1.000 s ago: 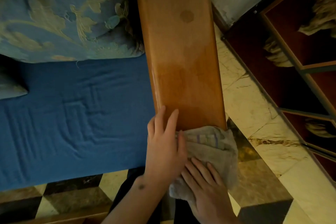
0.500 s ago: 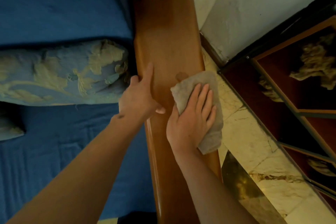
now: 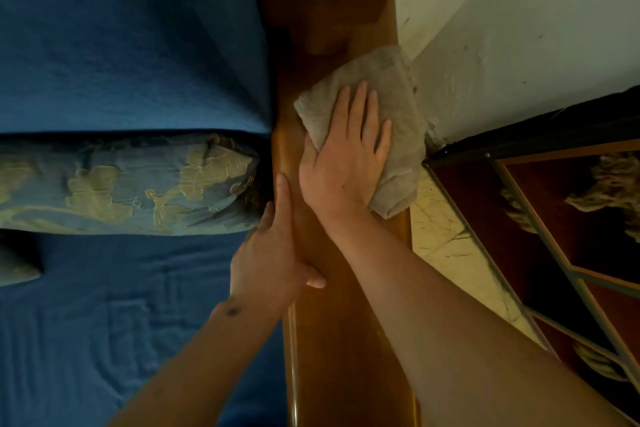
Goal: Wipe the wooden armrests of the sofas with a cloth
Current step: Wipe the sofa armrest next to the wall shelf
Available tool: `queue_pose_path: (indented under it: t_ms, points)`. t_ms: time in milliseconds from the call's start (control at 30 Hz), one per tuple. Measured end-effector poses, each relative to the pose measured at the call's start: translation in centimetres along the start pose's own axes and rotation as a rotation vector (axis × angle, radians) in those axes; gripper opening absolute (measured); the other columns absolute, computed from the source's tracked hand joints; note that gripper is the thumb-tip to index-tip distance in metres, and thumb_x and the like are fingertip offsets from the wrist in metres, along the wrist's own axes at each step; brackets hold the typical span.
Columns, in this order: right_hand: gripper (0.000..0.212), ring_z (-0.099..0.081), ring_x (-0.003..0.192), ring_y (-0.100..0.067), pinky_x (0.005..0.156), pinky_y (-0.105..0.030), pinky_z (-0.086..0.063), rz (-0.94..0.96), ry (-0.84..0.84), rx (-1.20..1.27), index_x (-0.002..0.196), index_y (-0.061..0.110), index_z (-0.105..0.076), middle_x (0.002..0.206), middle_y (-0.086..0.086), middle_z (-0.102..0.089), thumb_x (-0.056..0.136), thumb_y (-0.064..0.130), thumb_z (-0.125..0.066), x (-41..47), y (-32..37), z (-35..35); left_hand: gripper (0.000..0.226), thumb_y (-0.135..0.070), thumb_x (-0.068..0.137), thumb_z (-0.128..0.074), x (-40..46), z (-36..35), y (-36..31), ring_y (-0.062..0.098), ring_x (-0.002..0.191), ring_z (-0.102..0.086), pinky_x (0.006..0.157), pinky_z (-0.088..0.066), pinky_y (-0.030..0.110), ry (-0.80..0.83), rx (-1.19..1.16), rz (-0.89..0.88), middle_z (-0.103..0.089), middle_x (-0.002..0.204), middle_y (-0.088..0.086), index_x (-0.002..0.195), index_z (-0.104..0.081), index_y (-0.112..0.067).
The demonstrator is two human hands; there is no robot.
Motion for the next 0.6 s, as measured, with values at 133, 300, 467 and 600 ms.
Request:
queue_pose_path:
  t_ms: [133, 300, 467, 600]
  points:
    - [0.071, -0.023, 0.157, -0.024, 0.128, -0.049, -0.013, 0.22, 0.079, 0.029, 0.161, 0.015, -0.033, 0.169, -0.008, -0.031, 0.097, 0.045, -0.043, -0.6, 0.4, 0.1, 0.172, -0.043, 0.045, -0.1, 0.1, 0.3, -0.3, 0.037, 0.153, -0.024, 0.113, -0.038, 0.059, -0.014, 0.001, -0.022, -0.004, 0.173, 0.0, 0.144, 0.04, -0.05]
    - [0.069, -0.022, 0.158, -0.023, 0.129, -0.049, -0.014, 0.654, 0.194, 0.01, 0.162, 0.017, -0.032, 0.169, -0.004, -0.03, 0.1, 0.04, -0.048, -4.4, 0.0, 0.9, 0.158, -0.046, 0.052, -0.098, -1.2, -0.2, 1.0, 0.033, 0.157, -0.011, 0.119, -0.028, 0.059, -0.1, -0.154, -0.032, -0.004, 0.172, 0.004, 0.158, 0.02, -0.044]
    - [0.072, -0.017, 0.16, -0.024, 0.129, -0.051, -0.013, 0.778, 0.272, -0.039, 0.164, 0.018, -0.025, 0.172, -0.004, -0.023, 0.099, 0.042, -0.045, -11.2, -2.5, 1.9, 0.117, -0.04, 0.082, -0.082, -6.9, -3.8, 3.9, 0.019, 0.144, -0.037, 0.097, -0.038, 0.026, -0.211, -0.437, -0.074, -0.027, 0.165, 0.0, 0.162, 0.002, -0.037]
    - [0.077, -0.012, 0.161, -0.024, 0.13, -0.051, -0.008, 0.777, 0.329, -0.028, 0.165, 0.017, -0.023, 0.173, -0.004, -0.02, 0.095, 0.043, -0.047, -19.3, -5.0, 2.2, 0.113, -0.028, 0.085, -0.079, -10.5, -6.2, 4.7, -0.016, 0.112, -0.038, 0.071, -0.037, -0.002, -0.175, -0.461, -0.159, -0.033, 0.159, -0.005, 0.163, 0.002, -0.033]
Point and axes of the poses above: each hand's wrist, its own x-axis towards the middle knuckle, its own z-axis out of the back of the hand, y = z × x, the point moved 6 cm from there along x, towards the middle knuckle
